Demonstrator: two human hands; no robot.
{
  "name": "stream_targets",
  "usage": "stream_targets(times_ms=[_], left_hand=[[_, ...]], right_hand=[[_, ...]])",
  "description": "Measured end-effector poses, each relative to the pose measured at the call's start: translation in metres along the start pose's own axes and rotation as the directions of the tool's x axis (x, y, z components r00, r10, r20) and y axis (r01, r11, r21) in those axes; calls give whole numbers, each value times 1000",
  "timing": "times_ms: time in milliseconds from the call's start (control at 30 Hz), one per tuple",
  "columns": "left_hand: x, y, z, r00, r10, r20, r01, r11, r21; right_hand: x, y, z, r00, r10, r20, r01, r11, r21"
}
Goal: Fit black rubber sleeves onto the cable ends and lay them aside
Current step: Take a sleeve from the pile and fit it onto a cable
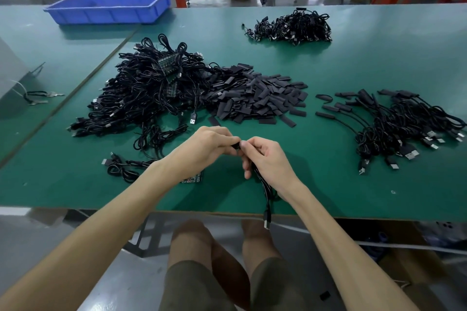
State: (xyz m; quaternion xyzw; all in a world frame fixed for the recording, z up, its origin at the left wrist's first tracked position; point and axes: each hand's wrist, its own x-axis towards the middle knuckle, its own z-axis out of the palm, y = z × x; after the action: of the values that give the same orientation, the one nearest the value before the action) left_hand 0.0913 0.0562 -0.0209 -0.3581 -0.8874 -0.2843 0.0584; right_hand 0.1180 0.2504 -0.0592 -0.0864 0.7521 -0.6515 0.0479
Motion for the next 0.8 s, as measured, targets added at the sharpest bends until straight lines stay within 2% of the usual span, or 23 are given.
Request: stream_targets(times_ms=[467, 600, 800], left_hand=[[-7, 2, 13, 979, -118, -165, 105, 991, -85], [-5, 3, 8, 981, -156, -113, 140, 981, -137], [-1, 1, -6, 992, -130, 7, 130, 991, 23]], right_hand=[[1, -1, 0, 1000, 1, 9, -1, 1000, -18], [2, -1, 1, 1000, 2, 8, -2, 999, -34], [3, -1, 2, 1000, -10, -2, 10, 999, -39]])
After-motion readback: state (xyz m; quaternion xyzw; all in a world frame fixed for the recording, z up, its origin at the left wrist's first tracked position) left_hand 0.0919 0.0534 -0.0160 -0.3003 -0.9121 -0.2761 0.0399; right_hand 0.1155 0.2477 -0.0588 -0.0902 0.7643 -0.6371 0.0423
